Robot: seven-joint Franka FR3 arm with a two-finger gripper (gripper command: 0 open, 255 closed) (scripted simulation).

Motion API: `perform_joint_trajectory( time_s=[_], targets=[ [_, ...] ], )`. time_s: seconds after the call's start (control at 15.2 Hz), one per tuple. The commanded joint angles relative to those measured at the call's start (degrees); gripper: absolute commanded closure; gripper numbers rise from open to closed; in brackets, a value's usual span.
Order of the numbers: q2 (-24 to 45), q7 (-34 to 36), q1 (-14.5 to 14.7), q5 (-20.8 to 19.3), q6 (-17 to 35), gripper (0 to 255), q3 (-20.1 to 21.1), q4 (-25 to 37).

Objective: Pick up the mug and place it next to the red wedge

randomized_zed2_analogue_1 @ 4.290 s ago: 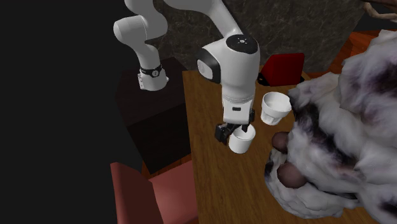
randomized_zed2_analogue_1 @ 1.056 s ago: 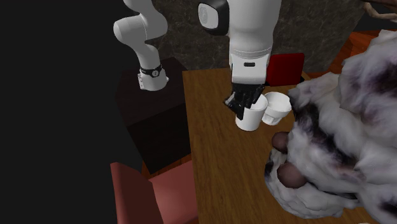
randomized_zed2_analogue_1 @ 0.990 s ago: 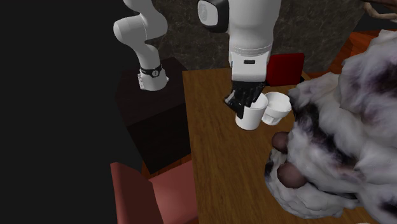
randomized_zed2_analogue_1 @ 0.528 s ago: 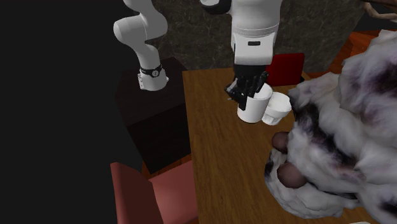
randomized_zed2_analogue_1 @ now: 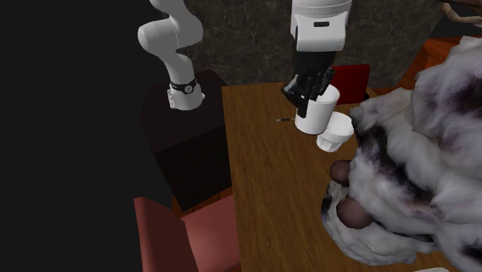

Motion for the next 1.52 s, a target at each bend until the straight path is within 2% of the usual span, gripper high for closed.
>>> perform_joint_trajectory(
  time_s=[0.0,0.73,1.45],
  targets=[
    [-1.0,2.5,1.4,-0.3,0.5,255,1.0,-1.4],
    [-2.9,17.0,9.5,-2.3,1.7,255,6.8,-4.1],
    [2.0,32.4,18.6,-6.4,0.3,255,12.2,1.9]
  ],
)
